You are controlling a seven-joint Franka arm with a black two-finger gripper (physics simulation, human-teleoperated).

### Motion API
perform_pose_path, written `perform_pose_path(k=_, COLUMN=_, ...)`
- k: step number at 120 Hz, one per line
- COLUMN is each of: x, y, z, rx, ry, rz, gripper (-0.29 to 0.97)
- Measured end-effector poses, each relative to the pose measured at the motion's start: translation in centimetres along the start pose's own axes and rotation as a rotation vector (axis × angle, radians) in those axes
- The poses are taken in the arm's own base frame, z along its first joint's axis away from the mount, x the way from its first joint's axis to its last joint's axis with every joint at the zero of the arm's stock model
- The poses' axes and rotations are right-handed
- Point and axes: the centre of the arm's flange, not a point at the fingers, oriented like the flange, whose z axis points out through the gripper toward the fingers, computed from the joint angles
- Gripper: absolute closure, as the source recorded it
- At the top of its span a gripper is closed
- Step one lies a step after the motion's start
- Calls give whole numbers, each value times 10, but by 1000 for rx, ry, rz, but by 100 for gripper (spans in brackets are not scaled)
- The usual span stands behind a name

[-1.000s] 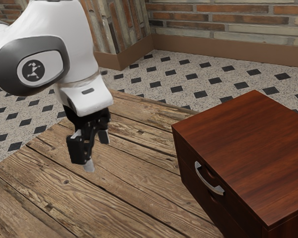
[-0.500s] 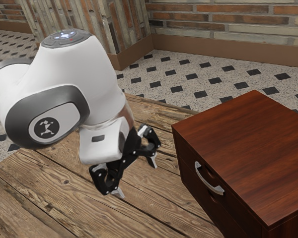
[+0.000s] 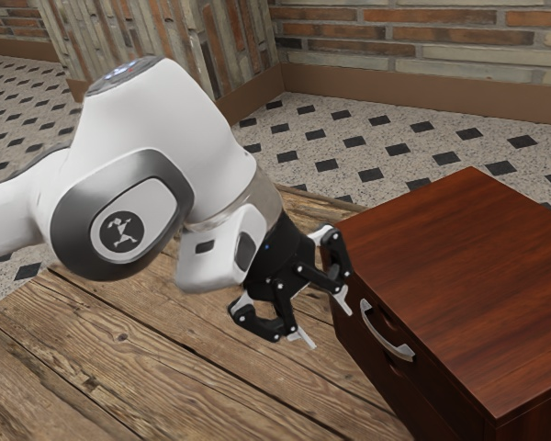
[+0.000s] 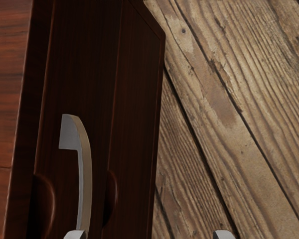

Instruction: Pull the drawer handle with one arm to open the drawer

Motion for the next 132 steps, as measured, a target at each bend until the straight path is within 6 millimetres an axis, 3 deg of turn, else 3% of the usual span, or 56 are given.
perform_pose_path(k=33, x=-6, y=-15, z=23, rx=45, ry=42, rz=46, gripper=47)
perform_pose_path(k=84, x=-14, y=-26, z=61, rx=43, ry=68, rz=88, gripper=48)
perform_pose_path(k=100, x=-18, y=-17, z=67, rx=31, ry=68, rz=92, gripper=49)
perform_pose_path(k=114, x=-18, y=0, z=57, rx=38, ry=66, rz=98, gripper=52)
perform_pose_path(k=132, x=-20, y=18, z=59, rx=27, ry=67, rz=103, gripper=50)
